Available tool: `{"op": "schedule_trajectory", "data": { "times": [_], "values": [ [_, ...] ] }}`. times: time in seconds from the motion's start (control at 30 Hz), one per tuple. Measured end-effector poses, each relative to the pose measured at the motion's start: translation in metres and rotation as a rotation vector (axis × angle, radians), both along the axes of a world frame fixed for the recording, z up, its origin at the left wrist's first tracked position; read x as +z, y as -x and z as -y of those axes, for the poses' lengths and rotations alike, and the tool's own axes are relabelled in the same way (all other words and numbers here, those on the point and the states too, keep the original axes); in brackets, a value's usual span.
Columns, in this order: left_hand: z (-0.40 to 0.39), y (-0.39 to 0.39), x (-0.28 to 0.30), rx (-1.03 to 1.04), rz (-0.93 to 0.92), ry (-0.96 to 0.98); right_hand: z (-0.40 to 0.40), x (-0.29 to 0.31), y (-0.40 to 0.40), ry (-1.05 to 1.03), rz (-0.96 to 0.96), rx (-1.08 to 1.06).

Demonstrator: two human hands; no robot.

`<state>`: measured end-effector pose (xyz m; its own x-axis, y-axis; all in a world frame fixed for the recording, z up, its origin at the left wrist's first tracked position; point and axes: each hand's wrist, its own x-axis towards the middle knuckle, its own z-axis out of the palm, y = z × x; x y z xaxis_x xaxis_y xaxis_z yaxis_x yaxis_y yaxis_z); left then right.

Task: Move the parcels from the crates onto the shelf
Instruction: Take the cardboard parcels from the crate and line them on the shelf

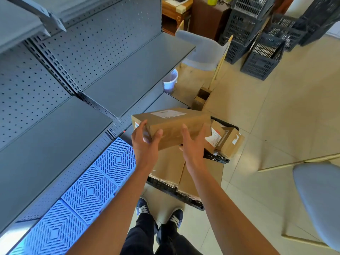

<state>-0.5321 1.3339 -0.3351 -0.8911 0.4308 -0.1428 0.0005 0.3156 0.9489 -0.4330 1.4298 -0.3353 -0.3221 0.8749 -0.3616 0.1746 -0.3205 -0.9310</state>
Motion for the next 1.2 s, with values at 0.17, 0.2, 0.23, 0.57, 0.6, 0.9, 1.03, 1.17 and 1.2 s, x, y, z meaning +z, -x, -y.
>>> {"op": "schedule_trajectory", "data": {
  "times": [0.17,0.2,0.23,0.57,0.6,0.9,1.03,1.17,1.2],
  "values": [
    [0.005,-0.022,0.0,-0.064,-0.155,-0.068,-0.008,0.004,0.004,0.138,0.019,-0.054],
    [0.005,-0.027,0.001,-0.079,-0.176,-0.08,-0.009,0.003,0.004,0.153,0.026,-0.063],
    [0.005,-0.031,0.001,-0.089,-0.195,-0.088,-0.009,0.002,0.003,0.163,0.027,-0.071],
    [0.034,-0.035,0.0,-0.232,-0.224,-0.023,-0.019,-0.008,-0.024,0.184,0.018,-0.091],
    [0.038,-0.031,0.0,-0.228,-0.225,-0.006,-0.02,-0.008,-0.03,0.152,0.035,-0.077],
    [0.071,0.057,0.015,-0.078,-0.121,0.242,0.0,-0.007,-0.056,0.005,0.02,0.133],
    [0.098,0.08,0.01,-0.126,0.017,0.344,0.011,-0.004,-0.058,0.025,-0.06,0.216],
    [0.128,0.092,0.005,-0.139,0.155,0.296,0.031,0.003,-0.056,0.039,-0.11,0.28],
    [0.135,0.091,0.006,-0.135,0.215,0.262,0.037,0.004,-0.055,0.037,-0.116,0.294]
  ]
}}
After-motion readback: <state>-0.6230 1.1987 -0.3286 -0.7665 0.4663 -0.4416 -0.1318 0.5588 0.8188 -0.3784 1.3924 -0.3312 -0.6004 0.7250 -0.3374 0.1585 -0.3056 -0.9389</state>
